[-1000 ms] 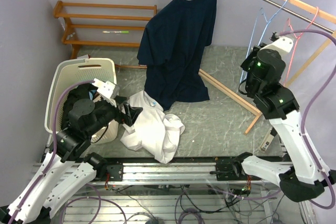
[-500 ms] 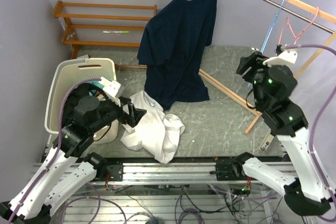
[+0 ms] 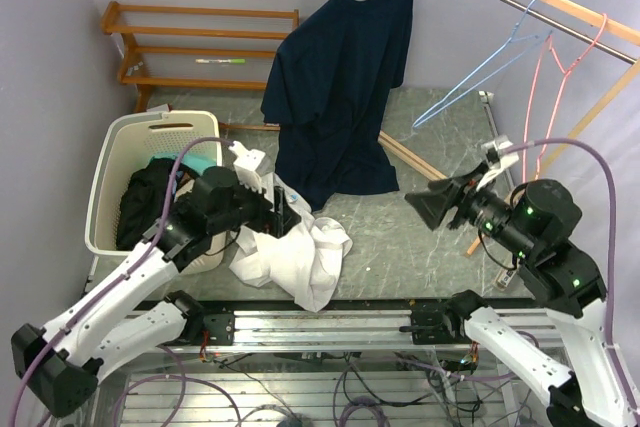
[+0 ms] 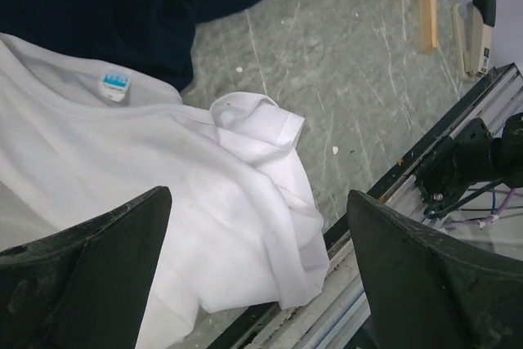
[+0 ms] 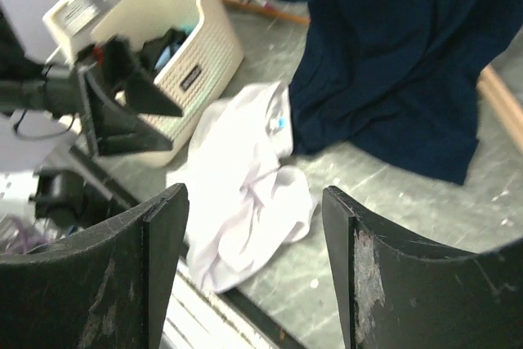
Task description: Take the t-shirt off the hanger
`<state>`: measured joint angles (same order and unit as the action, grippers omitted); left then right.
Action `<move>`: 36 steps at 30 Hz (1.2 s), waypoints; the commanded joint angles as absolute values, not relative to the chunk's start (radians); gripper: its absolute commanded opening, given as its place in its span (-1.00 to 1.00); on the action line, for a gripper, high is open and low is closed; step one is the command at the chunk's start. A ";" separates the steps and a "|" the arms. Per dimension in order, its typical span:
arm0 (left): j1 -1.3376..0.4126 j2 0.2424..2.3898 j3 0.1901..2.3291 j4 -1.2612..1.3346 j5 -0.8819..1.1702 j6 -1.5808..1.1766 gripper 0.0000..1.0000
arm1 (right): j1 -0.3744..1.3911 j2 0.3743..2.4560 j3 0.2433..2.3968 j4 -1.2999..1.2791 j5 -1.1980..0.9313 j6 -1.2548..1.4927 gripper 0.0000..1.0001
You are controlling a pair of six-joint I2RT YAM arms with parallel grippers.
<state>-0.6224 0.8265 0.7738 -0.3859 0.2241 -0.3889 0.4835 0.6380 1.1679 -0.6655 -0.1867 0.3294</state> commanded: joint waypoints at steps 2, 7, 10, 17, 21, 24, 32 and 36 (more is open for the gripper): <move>-0.797 0.938 0.791 -0.366 0.042 -0.468 0.99 | 0.481 0.537 1.096 -0.789 -0.343 0.324 0.33; -0.963 1.071 0.812 -0.401 -0.210 -0.563 0.99 | 0.480 0.490 1.025 -0.784 -0.364 0.350 0.32; -0.984 1.122 0.791 -0.394 -0.255 -0.613 0.99 | 0.480 0.475 0.979 -0.766 -0.365 0.365 0.31; -1.057 1.304 0.836 -0.519 -0.470 -0.709 0.99 | 0.480 0.461 0.897 -0.720 -0.359 0.387 0.27; -1.059 1.375 0.809 -0.448 -0.465 -0.726 0.98 | 0.480 0.457 0.874 -0.710 -0.362 0.392 0.26; -1.059 1.417 0.784 -0.412 -0.476 -0.745 0.99 | 0.480 0.449 0.862 -0.712 -0.360 0.393 0.26; -1.058 1.529 0.760 -0.364 -0.506 -0.763 0.92 | 0.479 0.452 0.856 -0.715 -0.354 0.395 0.25; -1.057 1.508 0.780 -0.384 -0.512 -0.726 -0.78 | 0.480 0.455 0.859 -0.718 -0.348 0.395 0.25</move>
<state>-1.0557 1.5223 0.7731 -0.4011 -0.4656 -0.7387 0.4835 0.4561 0.8577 -0.7380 -0.3511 0.3893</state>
